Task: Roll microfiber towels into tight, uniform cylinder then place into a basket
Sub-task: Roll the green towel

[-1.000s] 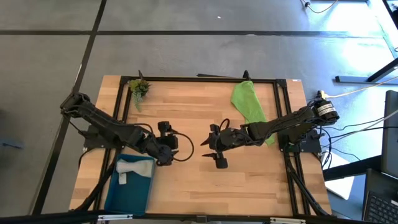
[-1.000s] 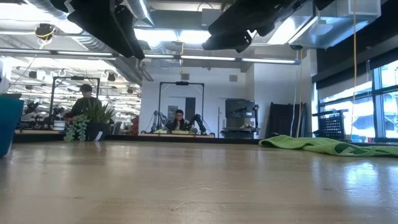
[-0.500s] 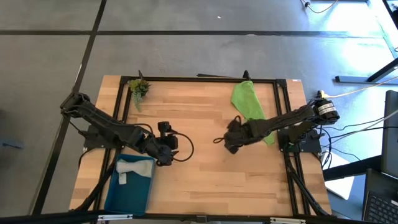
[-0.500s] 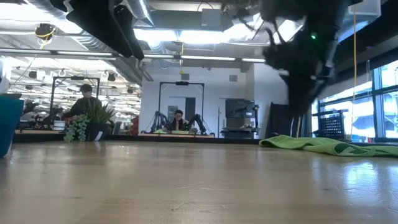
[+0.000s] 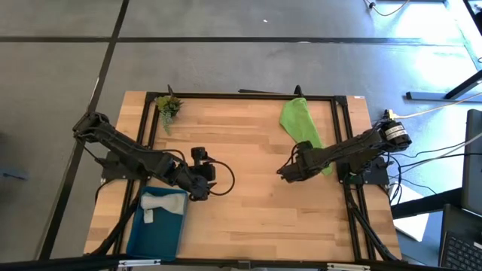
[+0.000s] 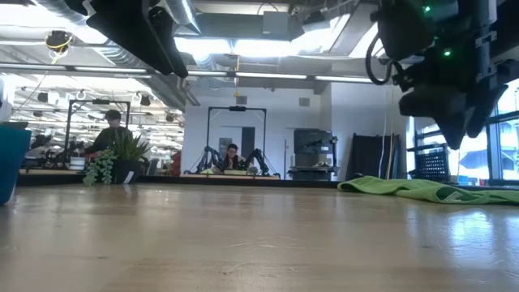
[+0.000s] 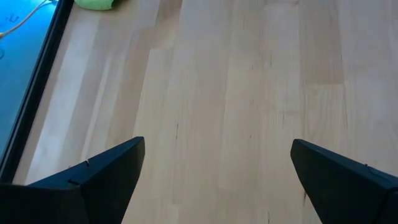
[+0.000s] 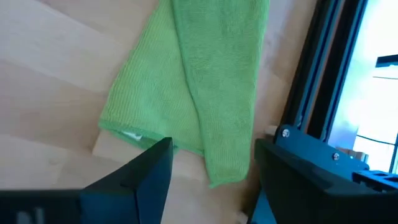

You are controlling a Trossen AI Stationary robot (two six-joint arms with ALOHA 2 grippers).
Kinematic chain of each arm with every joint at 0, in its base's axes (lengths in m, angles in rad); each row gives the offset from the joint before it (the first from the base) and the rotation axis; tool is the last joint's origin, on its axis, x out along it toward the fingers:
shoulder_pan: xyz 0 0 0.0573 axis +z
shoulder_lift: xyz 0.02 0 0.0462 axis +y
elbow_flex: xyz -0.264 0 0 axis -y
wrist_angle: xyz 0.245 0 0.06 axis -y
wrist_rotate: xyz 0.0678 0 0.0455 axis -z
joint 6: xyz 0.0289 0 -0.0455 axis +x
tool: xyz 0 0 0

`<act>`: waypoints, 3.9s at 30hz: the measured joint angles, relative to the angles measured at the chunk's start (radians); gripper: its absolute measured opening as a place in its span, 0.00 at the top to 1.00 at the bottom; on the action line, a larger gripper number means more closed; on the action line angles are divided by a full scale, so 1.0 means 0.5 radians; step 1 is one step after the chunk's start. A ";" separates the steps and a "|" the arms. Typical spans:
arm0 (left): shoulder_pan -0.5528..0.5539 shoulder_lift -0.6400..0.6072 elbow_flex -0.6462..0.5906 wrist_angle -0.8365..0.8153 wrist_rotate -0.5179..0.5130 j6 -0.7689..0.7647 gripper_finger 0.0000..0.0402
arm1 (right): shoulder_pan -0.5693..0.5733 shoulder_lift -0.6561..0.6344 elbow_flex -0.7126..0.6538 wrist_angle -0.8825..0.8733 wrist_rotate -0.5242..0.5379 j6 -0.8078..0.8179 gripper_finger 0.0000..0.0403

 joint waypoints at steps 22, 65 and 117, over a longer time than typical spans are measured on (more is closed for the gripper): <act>0.000 0.000 0.000 0.002 -0.001 0.000 0.02 | -0.210 0.002 -0.548 0.306 -0.353 -0.134 0.43; 0.001 0.000 0.000 0.002 -0.001 -0.002 0.02 | -0.130 0.004 -0.587 0.555 -0.580 -0.160 0.59; 0.001 0.000 0.000 0.011 0.000 -0.002 0.02 | 0.145 0.010 -0.207 0.876 0.128 -0.605 1.00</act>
